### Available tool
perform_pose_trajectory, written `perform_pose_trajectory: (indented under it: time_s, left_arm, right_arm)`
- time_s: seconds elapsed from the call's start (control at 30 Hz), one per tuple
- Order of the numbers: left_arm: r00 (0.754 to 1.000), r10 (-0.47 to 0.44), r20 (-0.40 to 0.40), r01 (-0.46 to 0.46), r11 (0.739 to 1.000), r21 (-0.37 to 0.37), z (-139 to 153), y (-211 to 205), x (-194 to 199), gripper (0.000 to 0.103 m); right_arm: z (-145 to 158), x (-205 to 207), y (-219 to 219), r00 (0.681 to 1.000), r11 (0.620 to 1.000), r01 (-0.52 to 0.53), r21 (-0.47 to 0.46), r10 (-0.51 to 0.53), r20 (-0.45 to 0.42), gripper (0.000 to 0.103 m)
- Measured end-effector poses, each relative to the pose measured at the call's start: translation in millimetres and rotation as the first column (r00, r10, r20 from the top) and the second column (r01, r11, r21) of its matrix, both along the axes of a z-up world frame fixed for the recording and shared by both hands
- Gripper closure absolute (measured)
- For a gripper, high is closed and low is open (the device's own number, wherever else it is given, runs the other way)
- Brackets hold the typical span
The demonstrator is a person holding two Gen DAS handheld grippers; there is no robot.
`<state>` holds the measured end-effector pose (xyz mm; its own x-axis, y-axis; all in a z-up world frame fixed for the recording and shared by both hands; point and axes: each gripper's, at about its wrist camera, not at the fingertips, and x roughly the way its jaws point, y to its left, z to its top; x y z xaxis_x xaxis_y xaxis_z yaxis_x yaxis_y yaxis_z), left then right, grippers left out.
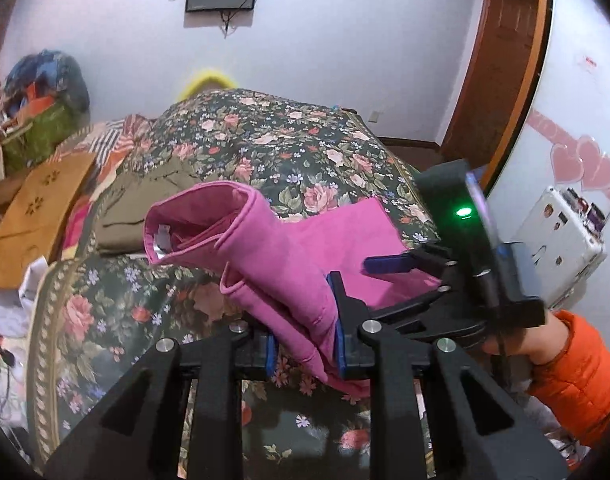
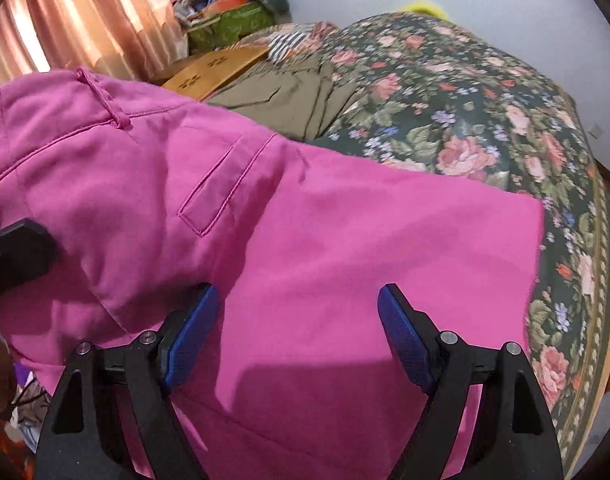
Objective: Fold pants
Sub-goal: 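Lift the pink pants' end with the left gripper, folding it upward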
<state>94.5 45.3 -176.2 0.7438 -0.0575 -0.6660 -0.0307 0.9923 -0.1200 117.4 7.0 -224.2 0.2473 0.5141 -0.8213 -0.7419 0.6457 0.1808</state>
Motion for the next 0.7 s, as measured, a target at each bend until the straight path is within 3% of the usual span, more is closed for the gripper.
perform_pose_trajectory:
  time_s: [0.27,0.5,0.7]
  left_arm:
    - [1.0,-0.012,0.007,0.012,0.999,0.044,4.6,-5.2,-0.3,0.082]
    - [0.998,-0.064,0.022,0.062,0.995,0.075,14.1,-24.9,3.6,0.082]
    - [0.99,-0.13,0.045,0.124,0.985,0.117,23.5,-53.7,11.6,0.082]
  right_arm:
    - [29.8,-21.2,-57.4,0.989,0.989,0.123,0.078,-0.129,0.075,0.023]
    - [-0.3,-35.3,-89.0,0.981,0.979,0.194,0.059,-0.193,-0.01,0.023]
    - [-5.8,-37.4,-93.3,0.981,0.977,0.194,0.09,-0.193,-0.016,0.02]
